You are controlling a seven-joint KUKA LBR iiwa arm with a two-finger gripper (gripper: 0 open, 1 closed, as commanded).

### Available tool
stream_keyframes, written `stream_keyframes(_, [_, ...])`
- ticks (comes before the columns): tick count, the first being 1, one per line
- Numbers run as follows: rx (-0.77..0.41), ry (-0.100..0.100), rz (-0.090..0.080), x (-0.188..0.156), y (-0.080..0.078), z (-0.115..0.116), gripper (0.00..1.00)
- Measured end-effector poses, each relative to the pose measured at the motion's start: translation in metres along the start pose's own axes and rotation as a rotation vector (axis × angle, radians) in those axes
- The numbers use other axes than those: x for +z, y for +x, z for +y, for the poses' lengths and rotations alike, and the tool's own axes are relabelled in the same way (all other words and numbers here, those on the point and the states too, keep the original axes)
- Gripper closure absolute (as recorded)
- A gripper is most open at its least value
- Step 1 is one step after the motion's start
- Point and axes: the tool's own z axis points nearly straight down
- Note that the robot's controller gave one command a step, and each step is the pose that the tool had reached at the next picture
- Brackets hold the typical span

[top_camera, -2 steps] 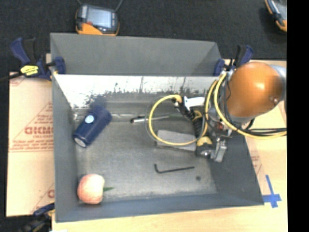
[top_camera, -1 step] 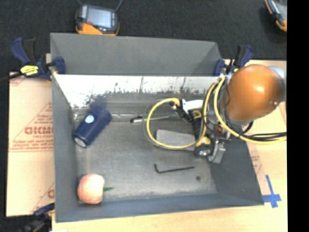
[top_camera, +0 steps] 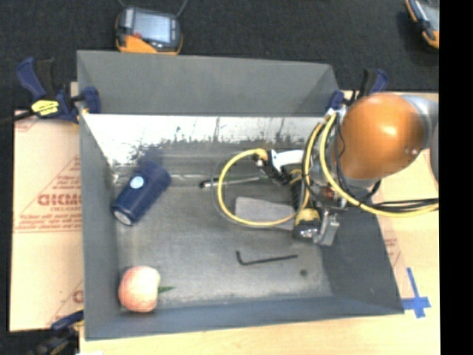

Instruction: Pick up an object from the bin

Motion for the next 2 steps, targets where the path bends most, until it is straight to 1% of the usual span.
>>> stream_keyframes(1, [-0.174,-0.009,0.004,0.0124,0.0027,0.0074,1.0])
stream_keyframes(2, [-0.175,-0.008,0.004,0.0125,0.0027,0.0073,1.0])
